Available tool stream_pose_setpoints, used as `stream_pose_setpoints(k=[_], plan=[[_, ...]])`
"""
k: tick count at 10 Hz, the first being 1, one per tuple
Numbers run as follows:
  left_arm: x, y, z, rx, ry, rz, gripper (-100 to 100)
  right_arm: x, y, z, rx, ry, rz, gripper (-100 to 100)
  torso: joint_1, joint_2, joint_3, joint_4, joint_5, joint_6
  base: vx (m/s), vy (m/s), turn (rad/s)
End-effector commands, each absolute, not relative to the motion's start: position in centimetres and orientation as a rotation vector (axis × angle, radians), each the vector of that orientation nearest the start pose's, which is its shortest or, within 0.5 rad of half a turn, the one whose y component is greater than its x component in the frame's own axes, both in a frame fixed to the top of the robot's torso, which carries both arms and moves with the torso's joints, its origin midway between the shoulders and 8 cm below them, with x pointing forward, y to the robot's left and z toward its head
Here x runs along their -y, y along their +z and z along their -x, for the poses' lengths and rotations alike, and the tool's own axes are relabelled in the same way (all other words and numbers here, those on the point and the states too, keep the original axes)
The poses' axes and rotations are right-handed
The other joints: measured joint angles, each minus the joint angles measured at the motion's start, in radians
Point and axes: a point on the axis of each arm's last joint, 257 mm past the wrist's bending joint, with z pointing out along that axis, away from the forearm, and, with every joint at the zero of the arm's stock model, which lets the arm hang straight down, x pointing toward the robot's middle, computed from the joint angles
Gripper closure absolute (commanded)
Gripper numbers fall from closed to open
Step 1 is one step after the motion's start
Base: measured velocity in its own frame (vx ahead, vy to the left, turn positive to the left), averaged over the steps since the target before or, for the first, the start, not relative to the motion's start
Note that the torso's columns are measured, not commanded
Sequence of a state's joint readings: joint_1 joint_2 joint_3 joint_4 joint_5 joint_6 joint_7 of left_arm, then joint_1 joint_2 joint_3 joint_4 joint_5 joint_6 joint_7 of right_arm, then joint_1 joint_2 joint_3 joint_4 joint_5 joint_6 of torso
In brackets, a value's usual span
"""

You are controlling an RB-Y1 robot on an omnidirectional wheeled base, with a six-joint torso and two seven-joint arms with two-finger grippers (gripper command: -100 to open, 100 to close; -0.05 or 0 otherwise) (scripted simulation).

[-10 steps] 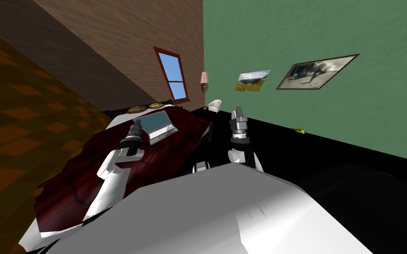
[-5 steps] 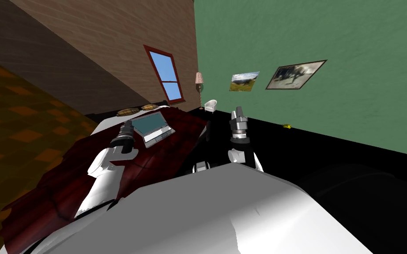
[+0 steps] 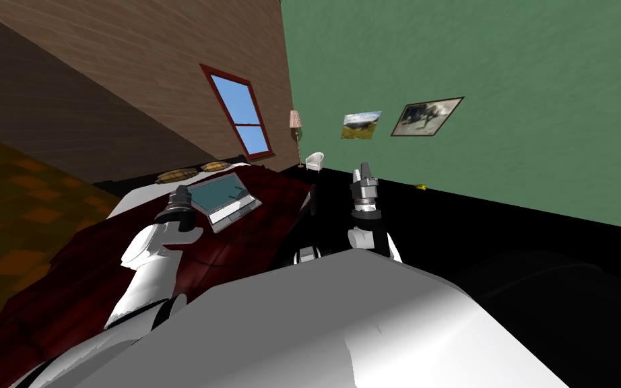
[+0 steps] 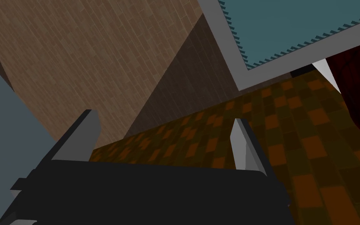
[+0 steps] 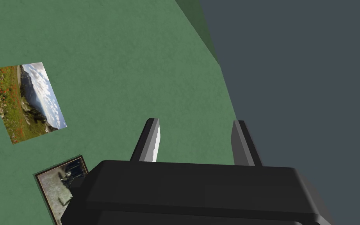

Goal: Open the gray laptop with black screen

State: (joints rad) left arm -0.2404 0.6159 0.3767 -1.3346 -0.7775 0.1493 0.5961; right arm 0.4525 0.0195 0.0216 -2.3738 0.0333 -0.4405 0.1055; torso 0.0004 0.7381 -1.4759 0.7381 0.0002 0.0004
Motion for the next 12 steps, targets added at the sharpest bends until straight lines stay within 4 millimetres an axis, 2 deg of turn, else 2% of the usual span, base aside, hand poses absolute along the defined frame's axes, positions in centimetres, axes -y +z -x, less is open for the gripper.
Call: stream_pose_setpoints(k=[1, 2, 3, 4, 5, 6, 8, 10, 11, 12], plan=[[-63.2, -5.8, -54.1, -1.047, -0.327, 0.967, -100, 26.3, 7.0, -33.7, -0.582, 1.235, -0.555, 0, 0.000, 0.000, 0.000, 0.000, 0.000, -0.001, -0.006, 0.017, 0.022], [-65.2, -5.0, -53.6, -1.019, -0.297, 0.986, -100, 26.3, 7.0, -33.7, -0.582, 1.235, -0.555, 0, -0.001, 0.000, 0.000, 0.000, 0.000, -0.001, -0.005, 0.026, -0.173], [-65.6, -5.9, -53.4, -1.028, -0.287, 1.003, -100, 26.3, 7.0, -33.7, -0.582, 1.235, -0.555, 0, -0.001, 0.000, 0.000, 0.000, 0.000, 0.001, -0.005, 0.034, -0.118], [-67.7, -5.7, -52.7, -1.006, -0.253, 1.031, -100, 26.3, 7.0, -33.7, -0.582, 1.235, -0.555, 0, 0.000, 0.000, 0.000, 0.000, 0.000, -0.001, -0.006, 0.038, -0.137], [-67.9, -6.1, -52.6, -1.010, -0.249, 1.039, -100, 26.3, 7.0, -33.7, -0.582, 1.235, -0.555, 0, 0.000, 0.000, 0.000, 0.000, 0.000, 0.000, -0.008, 0.035, -0.118], [-69.6, -5.6, -51.9, -0.986, -0.220, 1.061, -100, 26.3, 7.0, -33.7, -0.582, 1.235, -0.555, 0, 0.000, 0.000, 0.000, 0.000, 0.000, -0.001, -0.004, 0.042, -0.227], [-70.0, -6.3, -51.8, -0.993, -0.213, 1.074, -100, 26.3, 7.0, -33.7, -0.582, 1.235, -0.555, 0, 0.000, -0.001, 0.000, 0.000, 0.000, -0.001, 0.002, 0.033, -0.017], [-73.3, -6.1, -50.1, -0.953, -0.157, 1.125, -100, 26.3, 7.0, -33.7, -0.582, 1.235, -0.555, 0, -0.001, 0.000, 0.000, 0.000, -0.001, 0.001, -0.002, 0.038, -0.193], [-73.7, -6.9, -49.9, -0.960, -0.148, 1.140, -100, 26.3, 7.0, -33.7, -0.582, 1.235, -0.555, 0, 0.000, 0.000, 0.000, 0.000, 0.000, 0.000, -0.001, 0.053, -0.097], [-75.3, -7.3, -49.0, -0.945, -0.119, 1.170, -100, 26.3, 7.0, -33.7, -0.582, 1.235, -0.555, 0, 0.001, 0.000, 0.000, 0.000, 0.000, -0.001, 0.002, 0.053, -0.143]])
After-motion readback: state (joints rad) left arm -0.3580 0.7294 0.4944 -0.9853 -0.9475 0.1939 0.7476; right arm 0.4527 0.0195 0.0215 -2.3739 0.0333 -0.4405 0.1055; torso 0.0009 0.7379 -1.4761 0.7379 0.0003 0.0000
